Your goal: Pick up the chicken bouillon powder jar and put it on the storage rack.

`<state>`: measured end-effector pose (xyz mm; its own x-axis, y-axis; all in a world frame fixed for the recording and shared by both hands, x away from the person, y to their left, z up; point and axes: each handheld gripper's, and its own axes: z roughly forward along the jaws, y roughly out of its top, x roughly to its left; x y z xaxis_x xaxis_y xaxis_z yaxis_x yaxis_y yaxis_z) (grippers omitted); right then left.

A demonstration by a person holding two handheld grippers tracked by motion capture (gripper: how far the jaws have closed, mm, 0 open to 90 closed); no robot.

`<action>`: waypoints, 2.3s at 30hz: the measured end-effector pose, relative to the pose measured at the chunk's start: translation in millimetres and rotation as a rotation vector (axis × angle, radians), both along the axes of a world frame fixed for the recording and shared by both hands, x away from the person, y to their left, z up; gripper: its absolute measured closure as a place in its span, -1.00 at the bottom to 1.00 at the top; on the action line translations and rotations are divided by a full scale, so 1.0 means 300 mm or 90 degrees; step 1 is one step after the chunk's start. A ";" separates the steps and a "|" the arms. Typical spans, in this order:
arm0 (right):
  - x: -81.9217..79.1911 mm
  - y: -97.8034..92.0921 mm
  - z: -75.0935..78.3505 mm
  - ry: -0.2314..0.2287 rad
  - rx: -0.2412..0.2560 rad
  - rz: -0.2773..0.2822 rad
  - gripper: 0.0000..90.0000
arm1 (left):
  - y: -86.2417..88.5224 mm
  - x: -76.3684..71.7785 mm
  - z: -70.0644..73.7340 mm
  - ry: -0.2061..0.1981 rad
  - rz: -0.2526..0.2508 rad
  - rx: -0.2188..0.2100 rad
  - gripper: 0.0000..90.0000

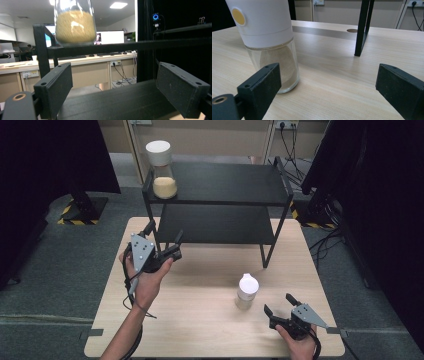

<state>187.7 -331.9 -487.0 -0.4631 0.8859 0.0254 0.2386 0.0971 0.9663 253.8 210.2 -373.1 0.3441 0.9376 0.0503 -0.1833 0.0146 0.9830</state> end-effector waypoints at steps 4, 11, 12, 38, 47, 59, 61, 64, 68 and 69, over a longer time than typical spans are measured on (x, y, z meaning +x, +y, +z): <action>0.000 0.001 0.000 0.000 -0.001 0.000 -0.86 | -0.002 -0.010 -0.034 0.004 -0.006 -0.003 -0.71; 0.000 0.000 -0.001 -0.001 -0.001 0.001 -0.86 | -0.004 -0.030 -0.091 0.014 -0.014 -0.002 -0.71; 0.000 0.000 0.000 -0.001 -0.001 0.001 -0.86 | -0.003 -0.033 -0.100 0.015 -0.015 0.000 -0.71; 0.000 0.001 0.000 -0.002 -0.002 0.001 -0.86 | 0.015 -0.107 -0.347 0.079 -0.029 0.012 -0.72; -0.001 0.001 0.000 -0.002 -0.003 0.002 -0.86 | 0.027 -0.122 -0.406 0.117 -0.036 0.007 -0.72; -0.001 -0.003 -0.003 -0.003 0.001 0.003 -0.86 | 0.034 -0.119 -0.485 0.164 -0.033 0.007 -0.73; -0.001 -0.003 -0.003 -0.004 0.002 0.003 -0.86 | 0.035 -0.116 -0.493 0.169 -0.031 0.009 -0.73; 0.000 -0.003 -0.002 -0.003 -0.001 0.005 -0.86 | 0.037 -0.114 -0.498 0.172 -0.034 0.005 -0.73; 0.001 -0.004 -0.002 -0.003 -0.001 0.006 -0.86 | 0.040 -0.113 -0.499 0.173 -0.036 0.001 -0.73; 0.000 -0.004 -0.002 -0.003 -0.001 0.006 -0.86 | 0.039 -0.113 -0.499 0.172 -0.035 0.003 -0.73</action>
<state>187.8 -333.0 -487.6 -0.4717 0.8815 0.0217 0.2330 0.1009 0.9672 219.9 221.8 -522.6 0.3965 0.9169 -0.0466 0.0872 0.0129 0.9961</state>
